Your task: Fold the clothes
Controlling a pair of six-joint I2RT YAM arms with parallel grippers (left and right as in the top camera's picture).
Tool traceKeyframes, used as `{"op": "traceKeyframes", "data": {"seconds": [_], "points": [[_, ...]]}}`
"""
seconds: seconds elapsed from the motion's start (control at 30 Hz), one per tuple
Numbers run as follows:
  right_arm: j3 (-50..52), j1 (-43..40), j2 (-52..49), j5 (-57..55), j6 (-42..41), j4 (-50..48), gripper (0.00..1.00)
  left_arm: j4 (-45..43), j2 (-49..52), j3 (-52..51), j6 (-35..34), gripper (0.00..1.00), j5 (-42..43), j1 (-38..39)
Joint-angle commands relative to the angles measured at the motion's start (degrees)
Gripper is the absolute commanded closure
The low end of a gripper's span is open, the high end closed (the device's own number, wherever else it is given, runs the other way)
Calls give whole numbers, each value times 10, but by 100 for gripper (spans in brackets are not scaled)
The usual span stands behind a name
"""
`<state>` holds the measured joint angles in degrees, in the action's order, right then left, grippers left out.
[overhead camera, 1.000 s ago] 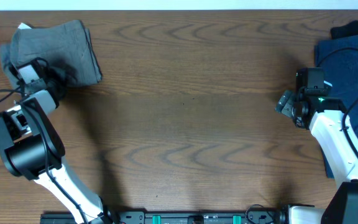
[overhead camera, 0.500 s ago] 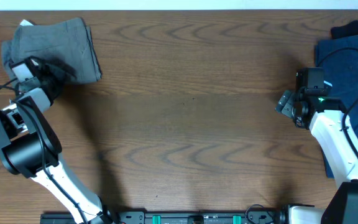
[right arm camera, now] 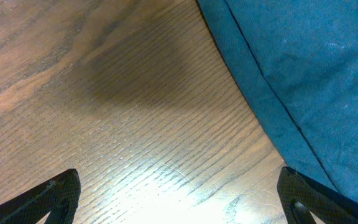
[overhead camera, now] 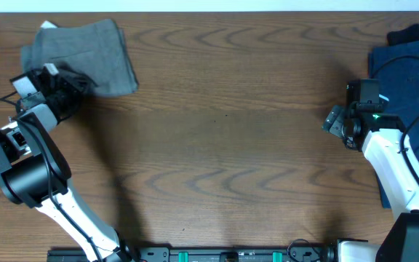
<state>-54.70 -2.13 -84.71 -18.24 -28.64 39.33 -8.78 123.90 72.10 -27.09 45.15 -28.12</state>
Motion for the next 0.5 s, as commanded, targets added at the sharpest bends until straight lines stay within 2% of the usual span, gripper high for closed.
{"op": "traceKeyframes", "data": {"seconds": [0.0,0.17,0.47], "points": [[-8,-1,4,-10,4,-1,1,4,16,11,30,94,86,23],[-8,-1,4,-10,4,-1,1,1,16,11,29,94,68,24],[-8,-1,4,-10,4,-1,1,-16,16,11,29,94,-80,22]]}}
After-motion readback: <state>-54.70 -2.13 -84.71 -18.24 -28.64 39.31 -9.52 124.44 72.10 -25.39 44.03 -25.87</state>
